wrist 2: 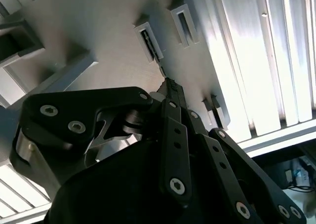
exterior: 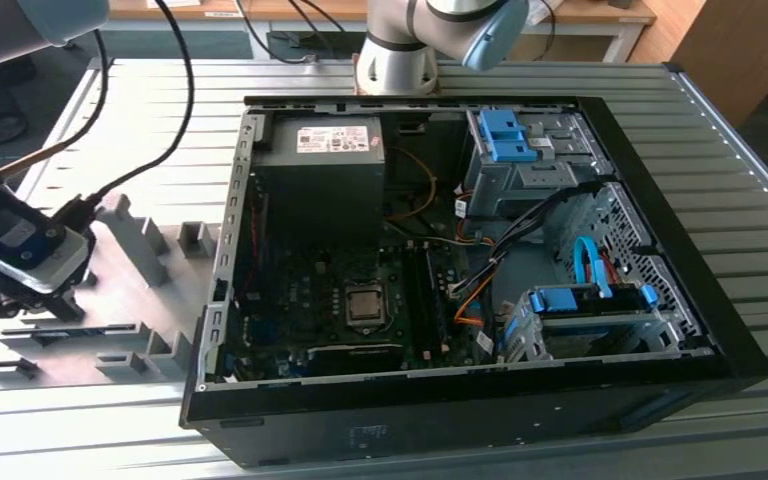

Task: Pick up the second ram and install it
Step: 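Pick up the second ram and move it above second insertion slot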

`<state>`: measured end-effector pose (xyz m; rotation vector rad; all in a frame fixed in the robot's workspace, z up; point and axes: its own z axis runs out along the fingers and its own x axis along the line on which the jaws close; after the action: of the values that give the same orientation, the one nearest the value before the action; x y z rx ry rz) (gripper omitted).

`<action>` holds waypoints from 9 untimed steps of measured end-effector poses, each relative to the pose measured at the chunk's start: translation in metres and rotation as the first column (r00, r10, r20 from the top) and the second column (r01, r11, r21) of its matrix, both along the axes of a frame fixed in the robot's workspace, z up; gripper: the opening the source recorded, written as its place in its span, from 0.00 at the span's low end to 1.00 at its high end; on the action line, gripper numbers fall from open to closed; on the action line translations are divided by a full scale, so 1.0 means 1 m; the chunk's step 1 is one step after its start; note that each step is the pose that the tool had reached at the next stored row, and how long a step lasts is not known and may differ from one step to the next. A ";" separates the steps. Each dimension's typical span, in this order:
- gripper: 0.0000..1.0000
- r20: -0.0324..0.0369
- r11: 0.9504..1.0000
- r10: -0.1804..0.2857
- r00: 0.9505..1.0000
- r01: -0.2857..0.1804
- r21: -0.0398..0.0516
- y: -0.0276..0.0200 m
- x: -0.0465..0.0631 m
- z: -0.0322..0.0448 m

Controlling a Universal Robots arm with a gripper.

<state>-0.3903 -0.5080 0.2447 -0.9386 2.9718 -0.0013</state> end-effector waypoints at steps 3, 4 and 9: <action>0.10 0.000 0.999 0.040 0.999 -0.040 0.000 0.0000 0.000 0.0000; 0.10 0.000 0.999 0.054 0.999 -0.054 0.000 0.0000 0.000 0.0000; 0.10 0.000 0.993 0.119 0.993 -0.119 0.000 0.0000 0.000 0.0000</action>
<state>-0.3903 -0.5079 0.2446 -1.1143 2.9104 0.0011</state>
